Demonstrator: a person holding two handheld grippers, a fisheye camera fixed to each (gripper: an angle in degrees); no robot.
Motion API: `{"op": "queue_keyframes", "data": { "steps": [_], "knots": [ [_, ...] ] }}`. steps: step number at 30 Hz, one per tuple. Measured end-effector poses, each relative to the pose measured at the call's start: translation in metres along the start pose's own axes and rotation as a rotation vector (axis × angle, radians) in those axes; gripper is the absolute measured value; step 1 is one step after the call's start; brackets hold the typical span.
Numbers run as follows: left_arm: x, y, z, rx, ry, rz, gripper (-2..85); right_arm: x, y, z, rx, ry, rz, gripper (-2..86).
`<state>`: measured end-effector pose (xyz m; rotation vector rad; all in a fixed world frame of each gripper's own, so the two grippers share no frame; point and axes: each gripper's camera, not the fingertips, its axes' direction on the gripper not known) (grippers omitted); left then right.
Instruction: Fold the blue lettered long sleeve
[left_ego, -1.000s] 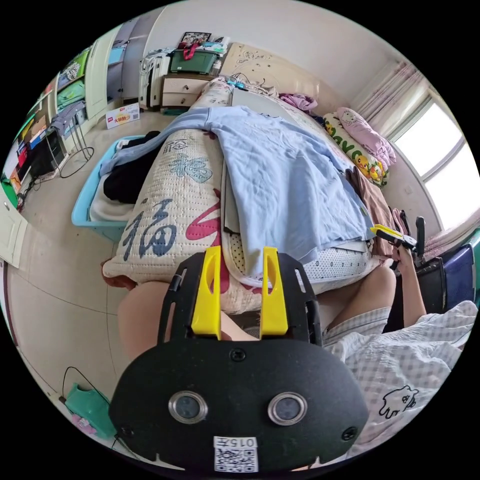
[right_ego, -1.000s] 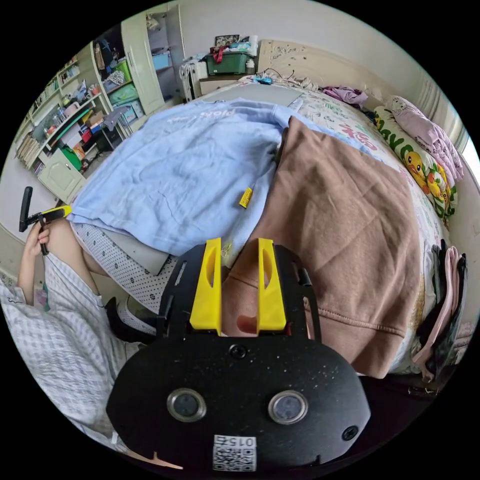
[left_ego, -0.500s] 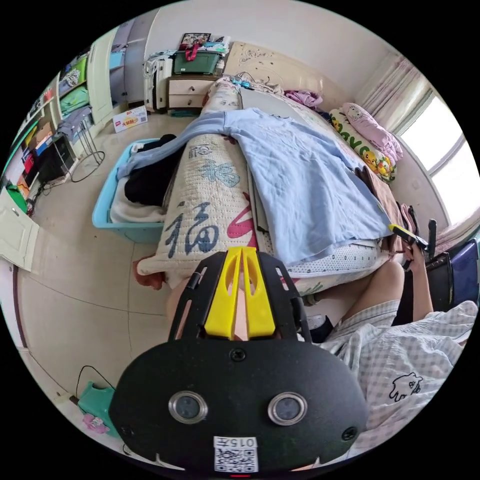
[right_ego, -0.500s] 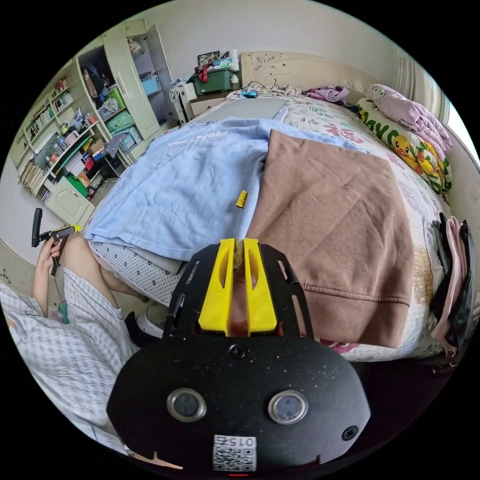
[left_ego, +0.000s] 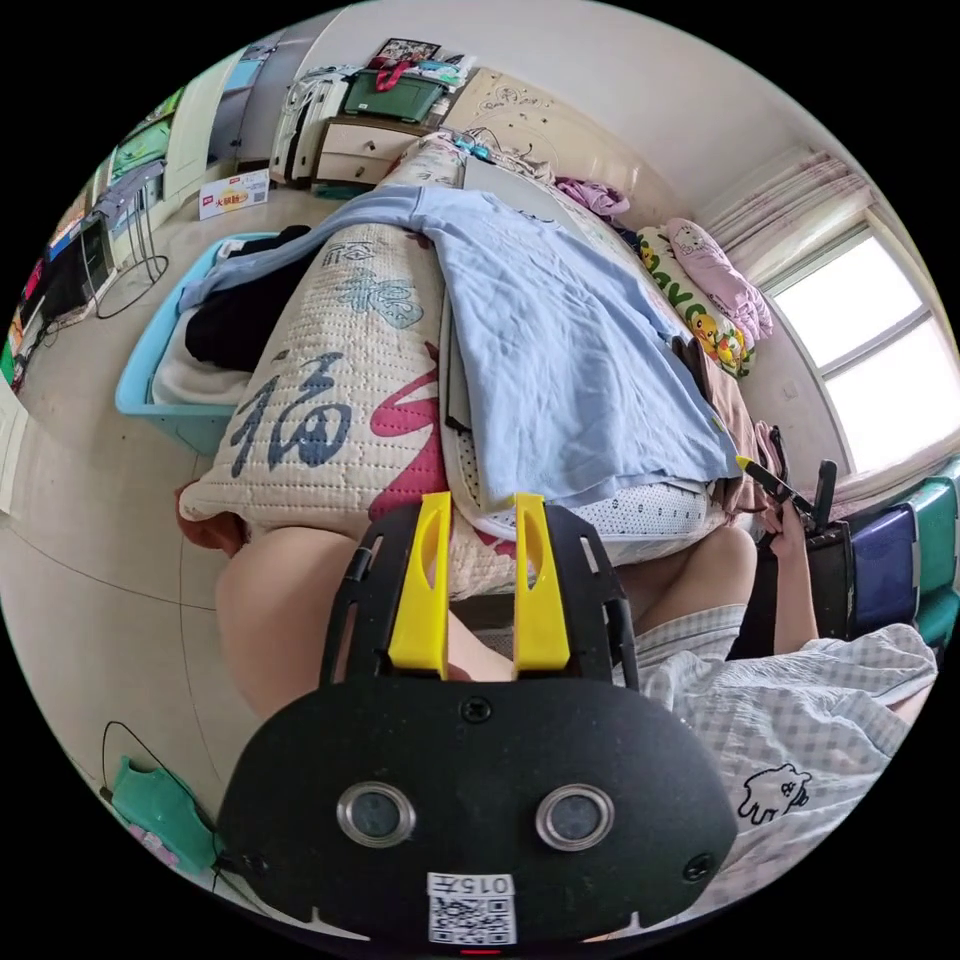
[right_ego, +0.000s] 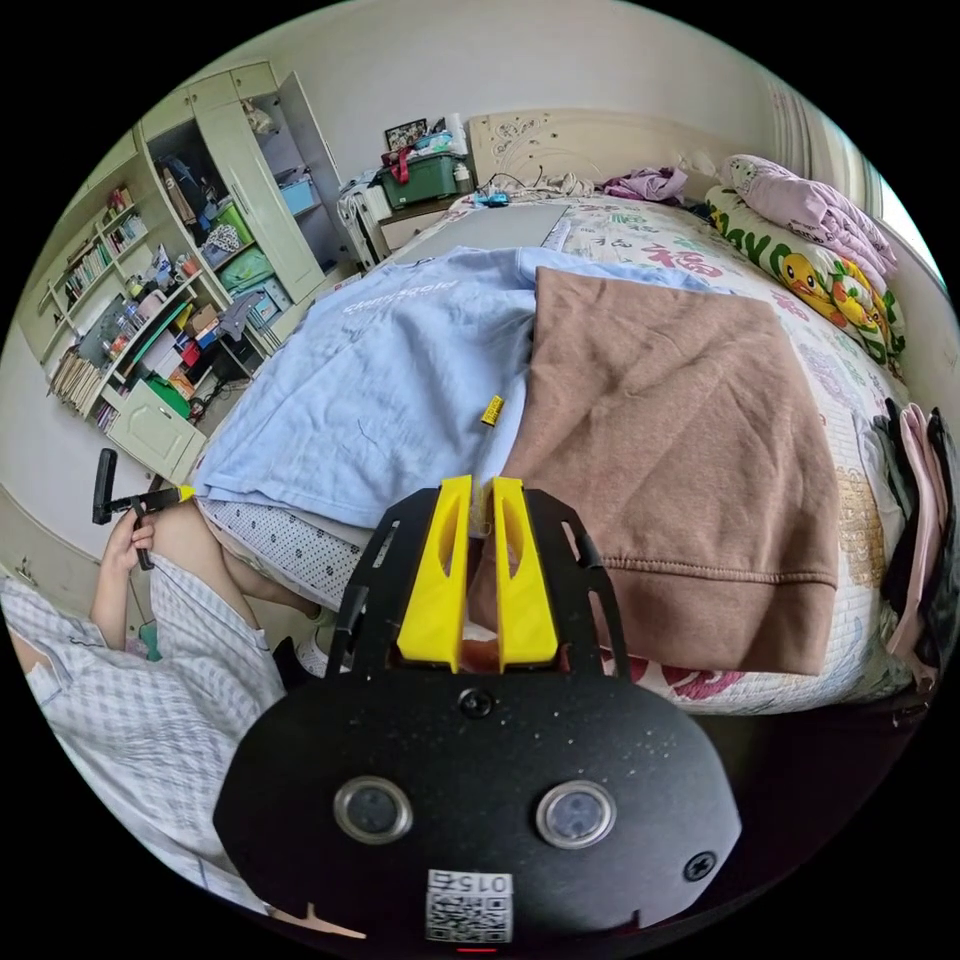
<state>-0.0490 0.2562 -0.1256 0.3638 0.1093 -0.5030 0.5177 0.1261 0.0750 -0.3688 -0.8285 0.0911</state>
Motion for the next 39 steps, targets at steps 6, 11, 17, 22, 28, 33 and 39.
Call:
{"op": "queue_keyframes", "data": {
  "steps": [6, 11, 17, 22, 28, 33, 39],
  "knots": [
    [0.018, -0.005, 0.005, -0.013, -0.017, 0.059, 7.2, 0.012, -0.001, 0.023, -0.016, -0.037, 0.041, 5.7],
    [0.005, -0.004, -0.001, 0.008, 0.044, 0.035, 2.7, 0.008, -0.007, 0.038, -0.047, 0.030, 0.011, 4.1],
    [-0.014, 0.007, -0.055, 0.106, 0.033, 0.015, -0.1, -0.005, 0.005, 0.012, -0.019, 0.037, -0.021, 0.5],
    [-0.023, 0.010, -0.088, 0.109, -0.051, 0.030, -0.4, -0.036, 0.025, 0.019, -0.141, 0.011, -0.100, -0.5],
    [-0.020, 0.011, -0.055, -0.004, -0.127, 0.044, -0.2, -0.059, 0.038, 0.050, -0.246, 0.130, -0.157, -0.5],
    [-0.018, 0.009, -0.030, -0.056, -0.166, 0.039, 0.5, -0.047, 0.030, 0.062, -0.272, 0.074, -0.112, 0.4],
    [-0.031, 0.013, -0.037, -0.035, -0.142, -0.010, 5.8, -0.032, 0.029, 0.042, -0.216, 0.034, -0.038, 6.5]
  ]
}}
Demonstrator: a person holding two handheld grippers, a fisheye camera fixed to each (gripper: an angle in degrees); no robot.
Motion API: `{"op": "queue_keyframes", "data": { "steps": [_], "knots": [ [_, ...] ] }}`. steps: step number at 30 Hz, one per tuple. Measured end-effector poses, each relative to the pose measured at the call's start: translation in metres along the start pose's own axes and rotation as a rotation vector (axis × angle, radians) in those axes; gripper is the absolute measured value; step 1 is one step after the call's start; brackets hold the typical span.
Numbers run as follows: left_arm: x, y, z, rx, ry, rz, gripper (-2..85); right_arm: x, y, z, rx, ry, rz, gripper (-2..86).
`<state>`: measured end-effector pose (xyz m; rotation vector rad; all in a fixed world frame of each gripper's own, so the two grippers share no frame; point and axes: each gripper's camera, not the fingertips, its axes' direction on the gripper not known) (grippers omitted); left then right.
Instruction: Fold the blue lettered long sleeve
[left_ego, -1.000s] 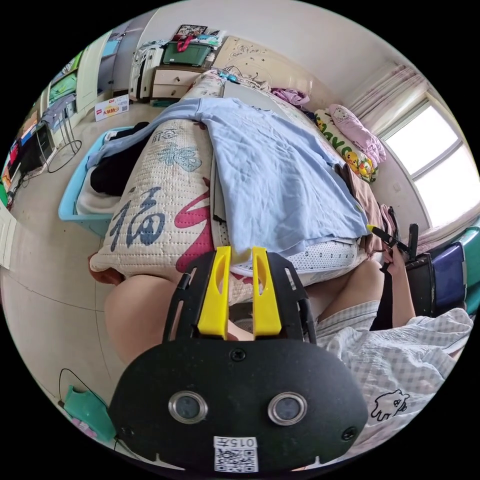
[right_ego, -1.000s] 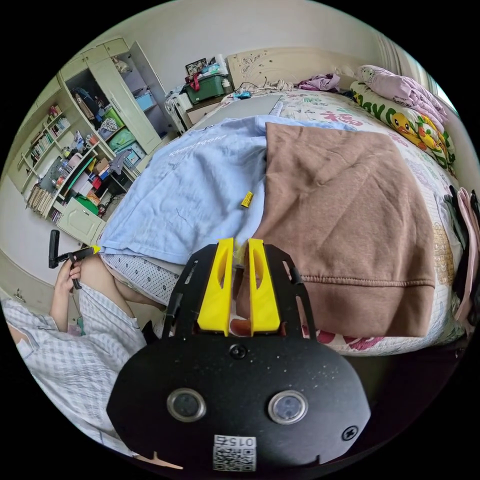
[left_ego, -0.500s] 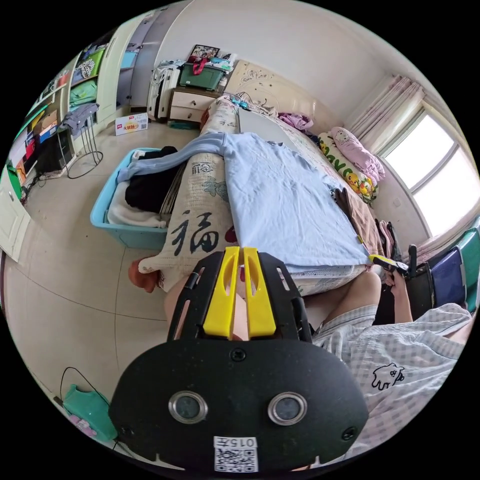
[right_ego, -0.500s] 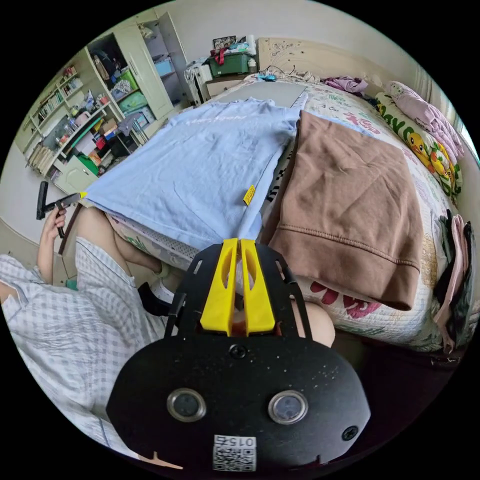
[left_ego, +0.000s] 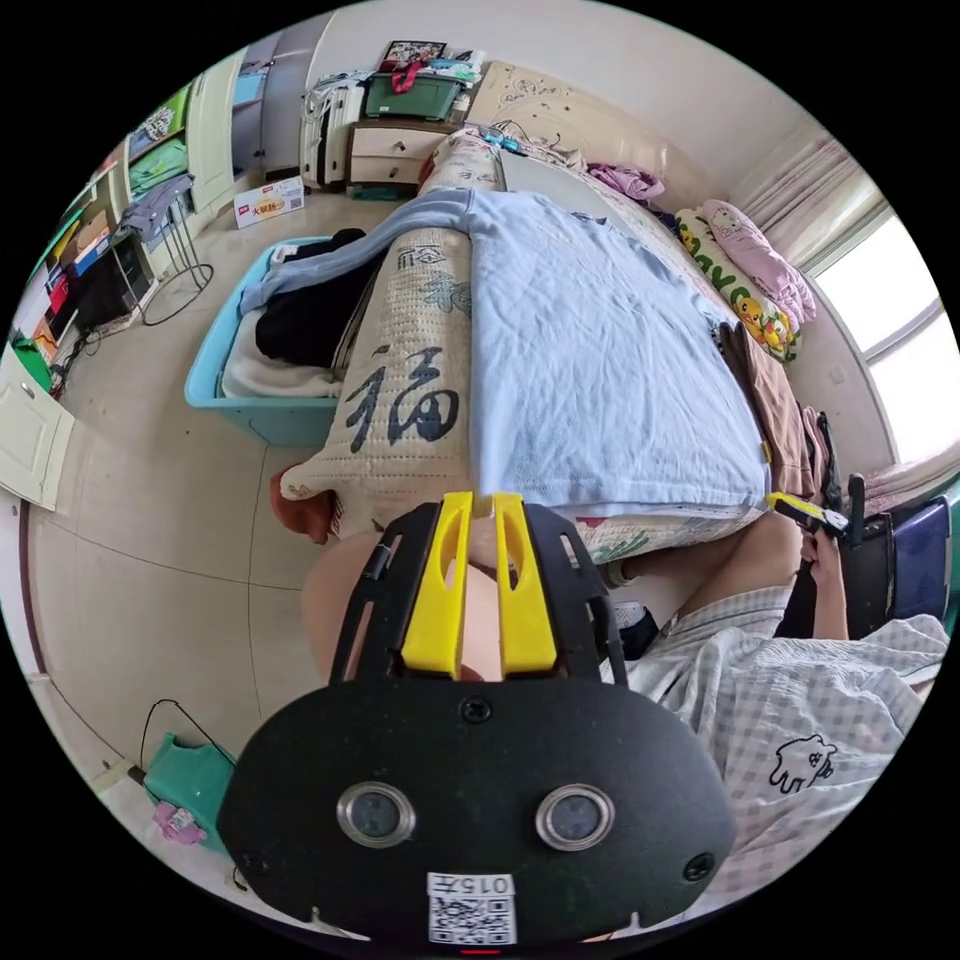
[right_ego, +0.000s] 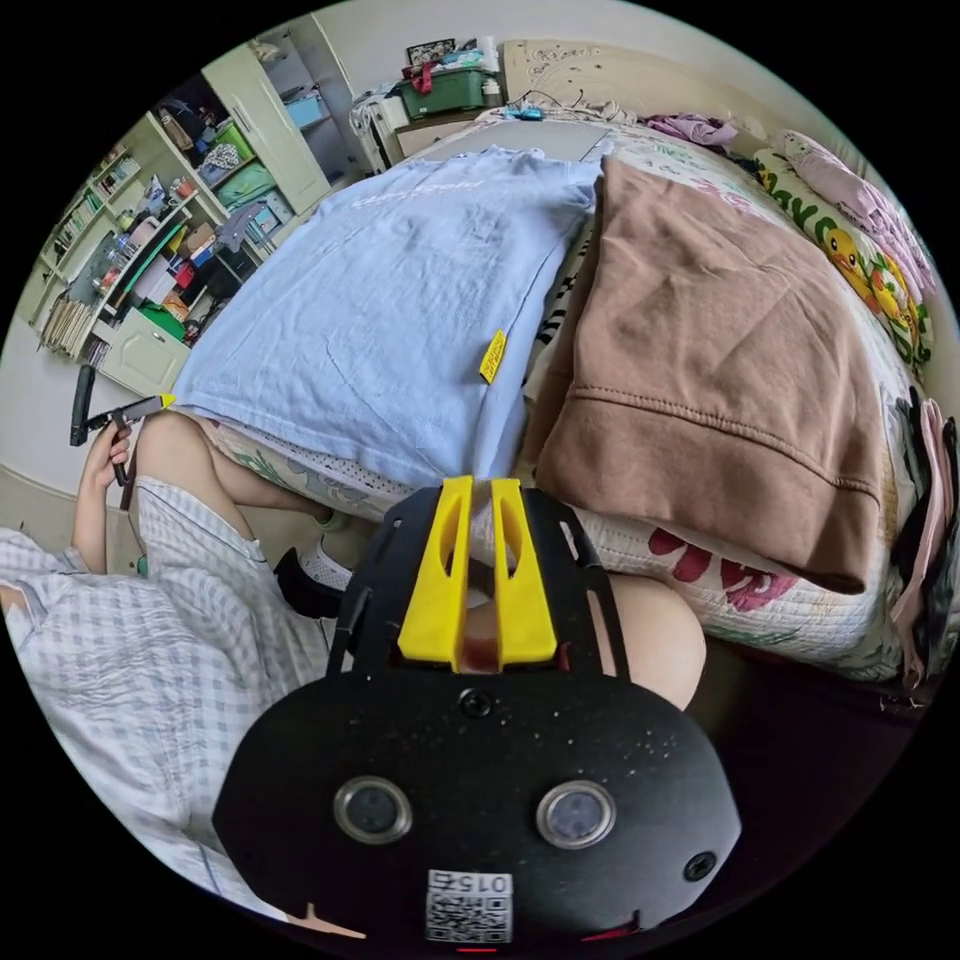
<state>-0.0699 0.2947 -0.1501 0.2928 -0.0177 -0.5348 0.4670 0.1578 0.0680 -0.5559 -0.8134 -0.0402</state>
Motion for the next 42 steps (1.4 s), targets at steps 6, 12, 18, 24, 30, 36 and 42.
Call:
{"op": "queue_keyframes", "data": {
  "steps": [6, 12, 18, 24, 30, 36, 42],
  "knots": [
    [-0.008, -0.011, 0.023, 0.002, 0.160, -0.015, 8.1, 0.006, -0.009, 0.007, 0.025, -0.181, 0.064, 9.2],
    [0.003, -0.010, 0.019, 0.008, -0.006, 0.031, 0.5, -0.017, -0.009, -0.003, -0.015, -0.062, 0.025, 2.3],
    [0.023, -0.014, 0.049, -0.058, -0.171, 0.119, -0.2, -0.049, -0.026, 0.012, -0.146, 0.078, -0.027, 1.8],
    [-0.002, -0.014, 0.048, -0.063, -0.064, 0.053, 1.2, -0.041, -0.011, -0.022, -0.089, -0.060, 0.013, 5.0],
    [-0.049, -0.026, 0.004, 0.092, 0.066, -0.034, 6.3, 0.001, 0.001, -0.117, 0.213, -0.224, 0.125, 5.9],
    [-0.056, -0.128, 0.005, 0.232, 0.089, -0.001, 7.5, -0.007, -0.096, -0.134, 0.308, -0.341, 0.035, 9.0],
    [-0.068, -0.231, 0.102, 0.123, 0.138, -0.082, 10.5, -0.013, -0.204, -0.076, 0.177, -0.276, 0.170, 11.2]
  ]
}}
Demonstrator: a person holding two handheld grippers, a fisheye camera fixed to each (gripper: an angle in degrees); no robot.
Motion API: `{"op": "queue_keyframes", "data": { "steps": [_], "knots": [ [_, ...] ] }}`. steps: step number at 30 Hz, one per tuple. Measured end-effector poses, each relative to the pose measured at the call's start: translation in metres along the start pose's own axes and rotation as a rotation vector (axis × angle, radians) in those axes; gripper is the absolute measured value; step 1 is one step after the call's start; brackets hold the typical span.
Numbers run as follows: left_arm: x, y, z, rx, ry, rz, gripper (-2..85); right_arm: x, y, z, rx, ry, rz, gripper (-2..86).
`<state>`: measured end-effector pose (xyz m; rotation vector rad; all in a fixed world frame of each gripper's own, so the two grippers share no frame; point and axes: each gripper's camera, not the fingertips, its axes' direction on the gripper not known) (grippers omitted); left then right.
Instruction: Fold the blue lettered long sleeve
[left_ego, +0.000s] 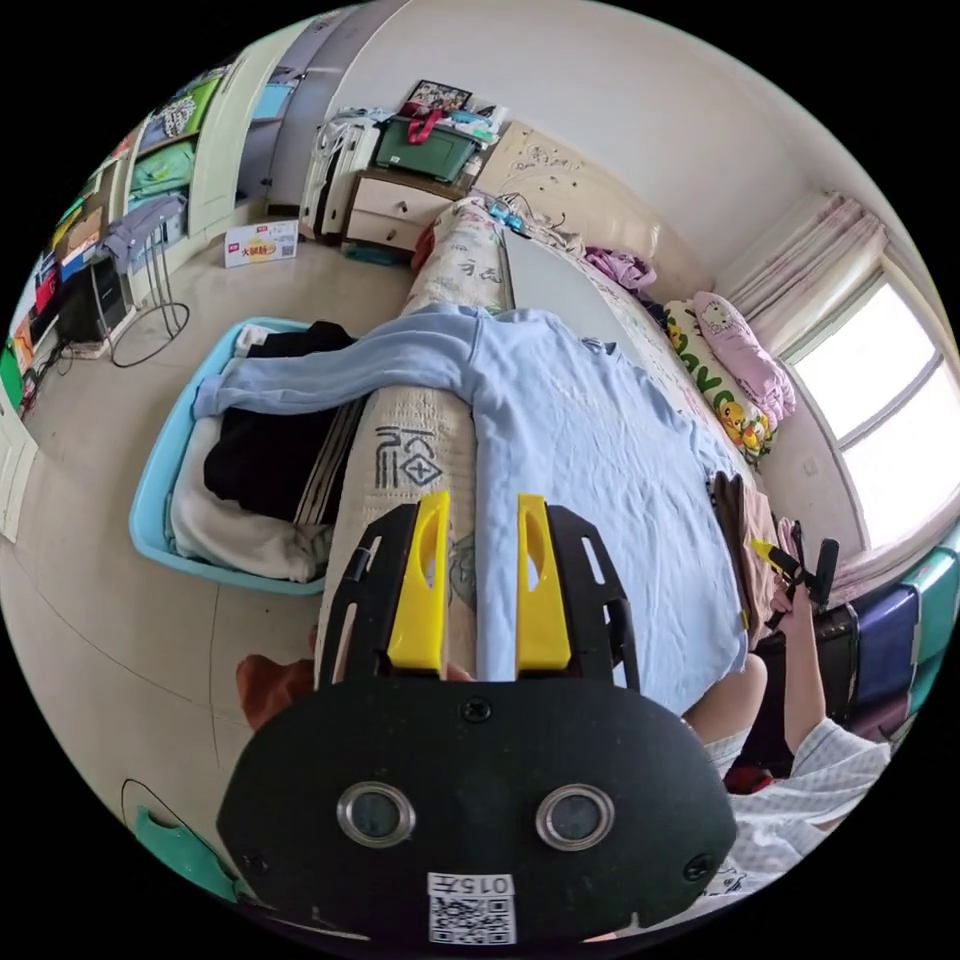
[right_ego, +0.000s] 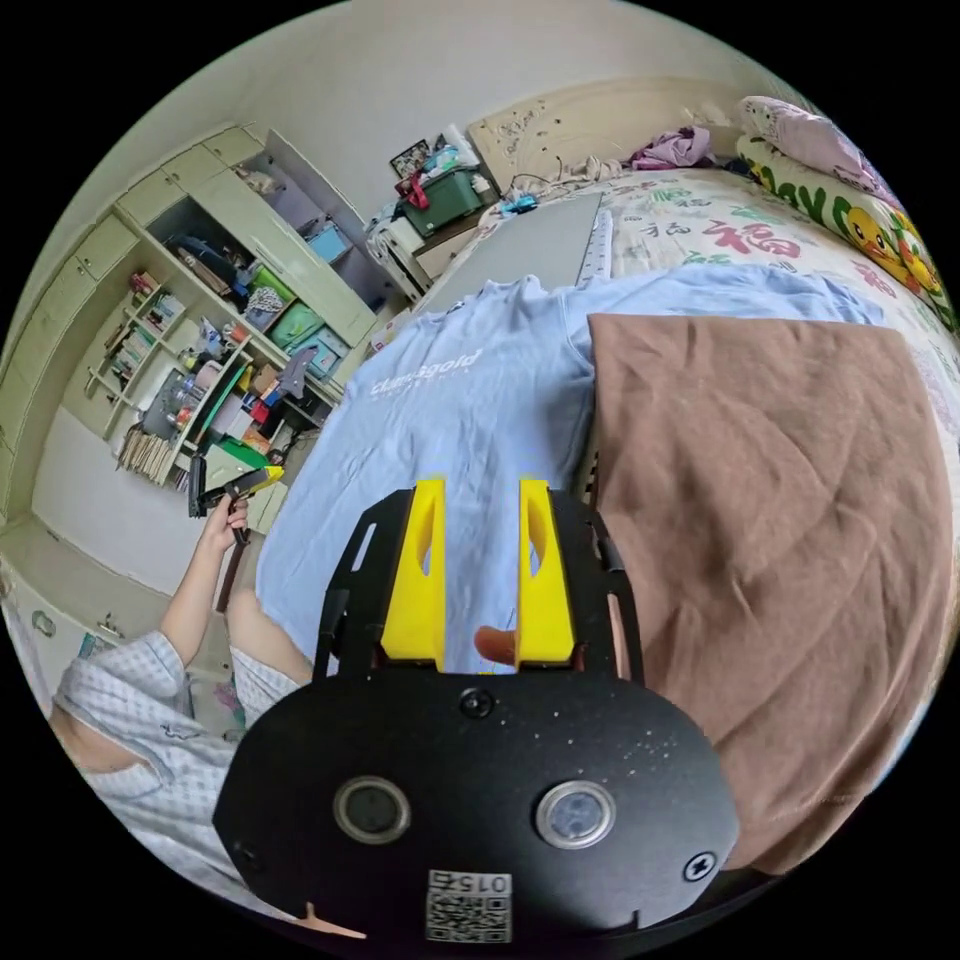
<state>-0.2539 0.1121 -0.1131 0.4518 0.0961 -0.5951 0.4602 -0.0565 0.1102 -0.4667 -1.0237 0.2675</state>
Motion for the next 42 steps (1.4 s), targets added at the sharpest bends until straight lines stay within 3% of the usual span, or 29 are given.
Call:
{"op": "queue_keyframes", "data": {
  "steps": [4, 11, 15, 21, 26, 35, 42],
  "knots": [
    [-0.012, -0.023, 0.045, -0.059, 0.043, -0.043, 10.1, 0.000, -0.025, 0.029, -0.091, 0.066, 0.073, 11.4],
    [-0.014, -0.025, 0.062, -0.069, 0.031, 0.022, 1.3, -0.024, -0.024, 0.027, -0.090, 0.061, 0.058, 1.8],
    [-0.012, -0.020, 0.050, -0.008, -0.033, 0.019, -0.3, -0.065, -0.021, 0.027, -0.116, 0.282, -0.049, 0.9],
    [0.012, -0.010, 0.076, -0.054, -0.170, 0.093, 0.3, -0.123, -0.012, 0.051, -0.198, 0.512, -0.199, 1.8],
    [0.027, 0.005, 0.057, -0.059, -0.197, 0.104, 6.8, -0.144, 0.007, -0.008, -0.125, 0.372, -0.172, 5.3],
    [0.094, 0.171, -0.025, 0.017, -0.004, 0.241, 7.6, -0.212, 0.134, -0.113, -0.093, 0.098, -0.309, 6.5],
    [0.104, 0.223, -0.008, -0.033, -0.092, 0.195, 7.1, -0.220, 0.149, -0.128, -0.169, 0.183, -0.307, 0.4]
  ]
}}
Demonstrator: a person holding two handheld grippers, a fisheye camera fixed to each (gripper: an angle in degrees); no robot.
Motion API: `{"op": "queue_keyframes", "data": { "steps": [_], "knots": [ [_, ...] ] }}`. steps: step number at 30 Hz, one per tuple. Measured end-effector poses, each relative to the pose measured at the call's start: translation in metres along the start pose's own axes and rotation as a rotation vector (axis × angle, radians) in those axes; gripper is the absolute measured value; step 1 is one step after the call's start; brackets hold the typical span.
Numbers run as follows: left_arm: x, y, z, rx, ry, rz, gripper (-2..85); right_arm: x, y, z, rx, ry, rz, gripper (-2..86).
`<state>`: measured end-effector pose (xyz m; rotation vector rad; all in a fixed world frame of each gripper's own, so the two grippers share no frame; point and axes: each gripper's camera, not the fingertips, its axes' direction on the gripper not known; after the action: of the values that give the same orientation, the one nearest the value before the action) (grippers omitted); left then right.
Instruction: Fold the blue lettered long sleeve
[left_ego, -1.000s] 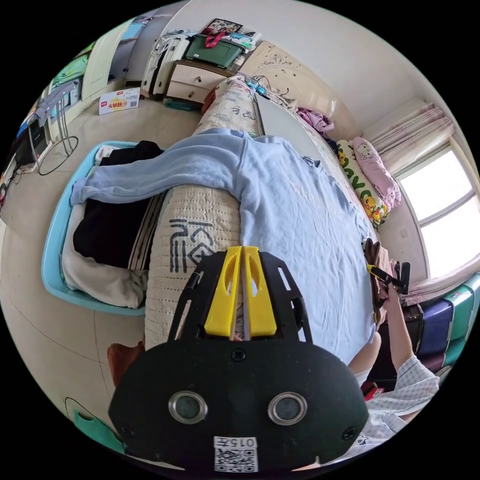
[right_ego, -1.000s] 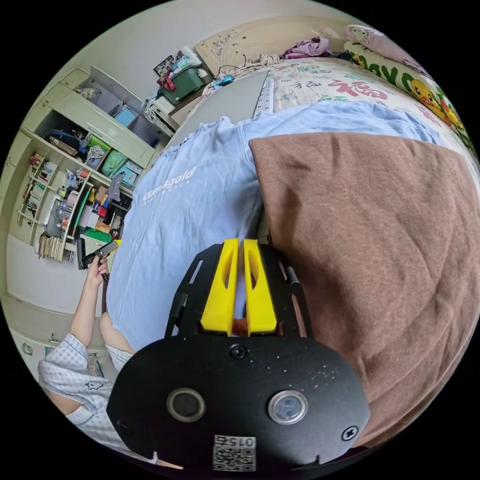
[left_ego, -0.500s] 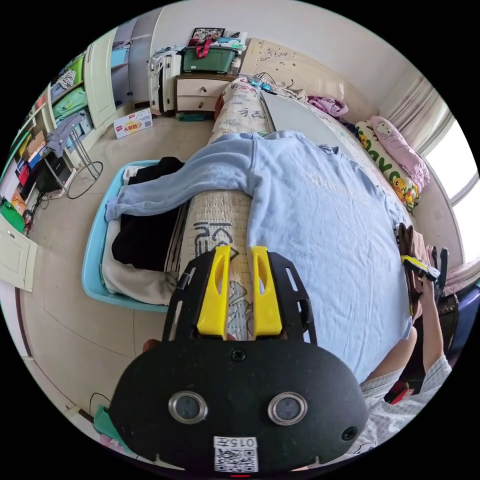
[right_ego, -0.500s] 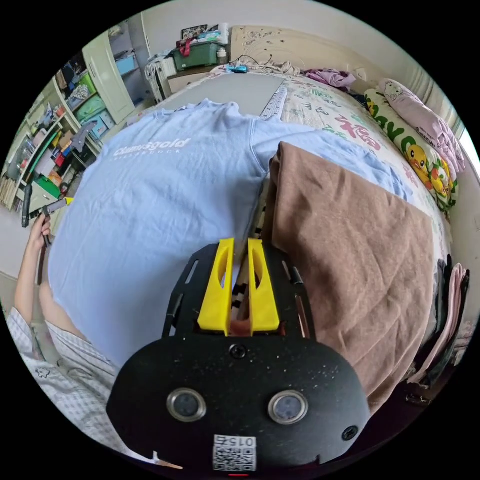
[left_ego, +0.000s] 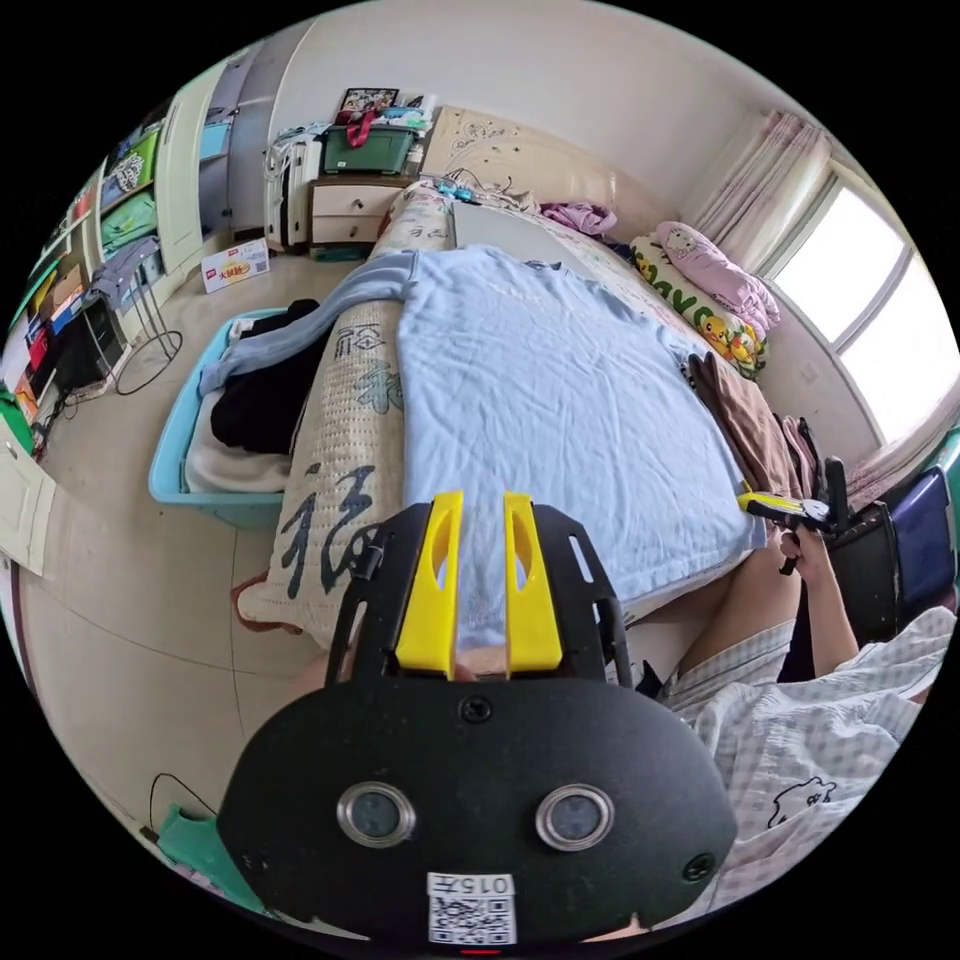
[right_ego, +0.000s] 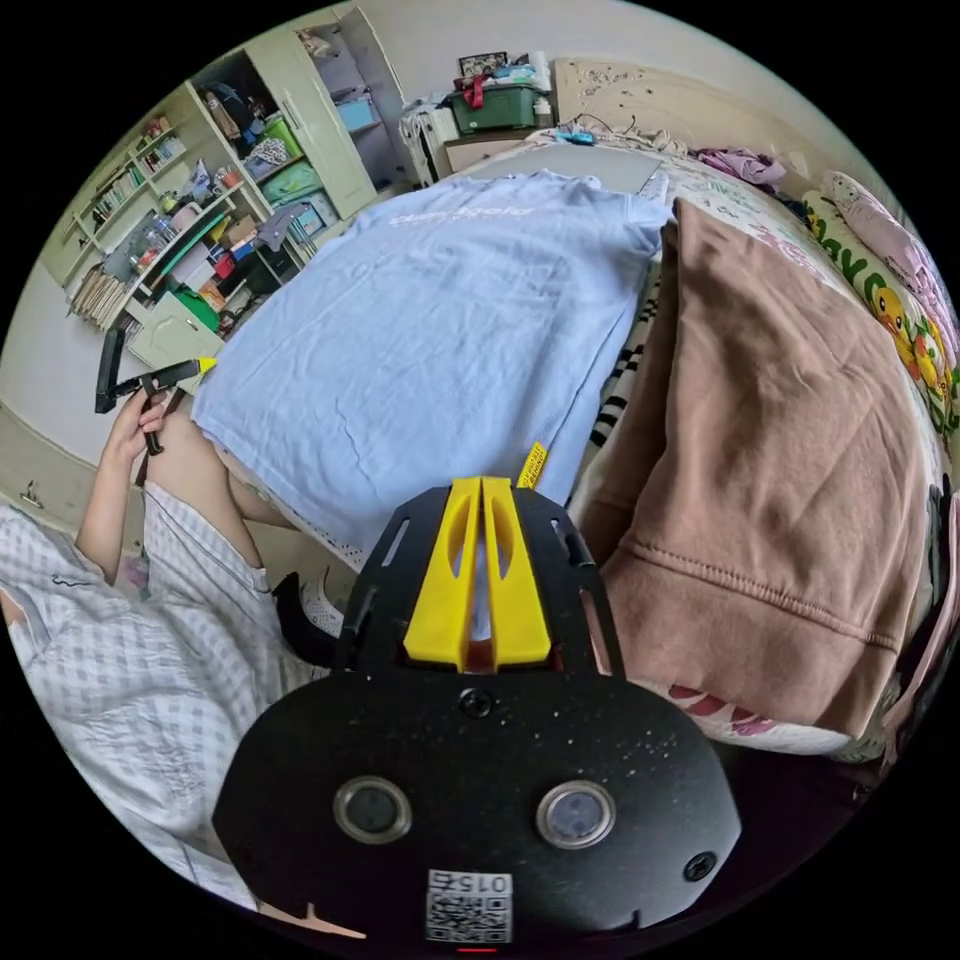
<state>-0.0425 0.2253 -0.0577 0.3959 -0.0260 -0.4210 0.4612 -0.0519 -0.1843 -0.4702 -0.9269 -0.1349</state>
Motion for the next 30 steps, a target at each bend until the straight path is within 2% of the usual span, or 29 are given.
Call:
{"op": "queue_keyframes", "data": {
  "steps": [4, 7, 10, 11, 12, 15, 17, 20, 22, 25, 30],
  "knots": [
    [0.028, -0.006, 0.012, -0.089, -0.151, 0.053, 7.1, 0.020, -0.020, -0.027, -0.043, -0.098, 0.021, -0.3],
    [0.048, -0.012, 0.008, -0.095, -0.196, 0.058, 7.6, 0.056, -0.038, -0.082, 0.028, -0.315, -0.017, -0.4],
    [0.084, -0.026, 0.002, -0.005, -0.077, 0.094, 8.0, 0.132, -0.054, -0.168, 0.316, -0.399, 0.077, -0.2],
    [0.093, -0.031, 0.003, 0.014, -0.051, 0.101, 8.1, 0.173, -0.060, -0.200, 0.449, -0.386, 0.175, 0.1],
    [0.113, -0.041, 0.010, 0.054, 0.001, 0.112, 8.1, 0.215, -0.068, -0.227, 0.565, -0.333, 0.282, 0.5],
    [0.174, -0.066, 0.051, 0.112, 0.138, 0.166, 8.8, 0.307, -0.110, -0.265, 0.690, -0.175, 0.485, 3.3],
    [0.209, -0.079, 0.087, 0.055, 0.150, 0.186, 9.9, 0.358, -0.145, -0.272, 0.692, -0.142, 0.583, 7.0],
    [0.254, -0.084, 0.138, -0.069, 0.136, 0.266, 12.0, 0.446, -0.201, -0.255, 0.663, -0.201, 0.775, 11.0],
    [0.270, -0.074, 0.143, 0.008, 0.003, 0.306, 10.3, 0.493, -0.228, -0.233, 0.629, -0.261, 0.884, 11.7],
    [0.271, -0.069, 0.147, 0.005, -0.015, 0.322, 8.4, 0.549, -0.257, -0.199, 0.633, -0.296, 1.024, 12.9],
    [0.279, -0.058, 0.153, 0.021, -0.080, 0.369, 8.4, 0.608, -0.284, -0.153, 0.542, -0.127, 1.191, 13.6]
  ]
}}
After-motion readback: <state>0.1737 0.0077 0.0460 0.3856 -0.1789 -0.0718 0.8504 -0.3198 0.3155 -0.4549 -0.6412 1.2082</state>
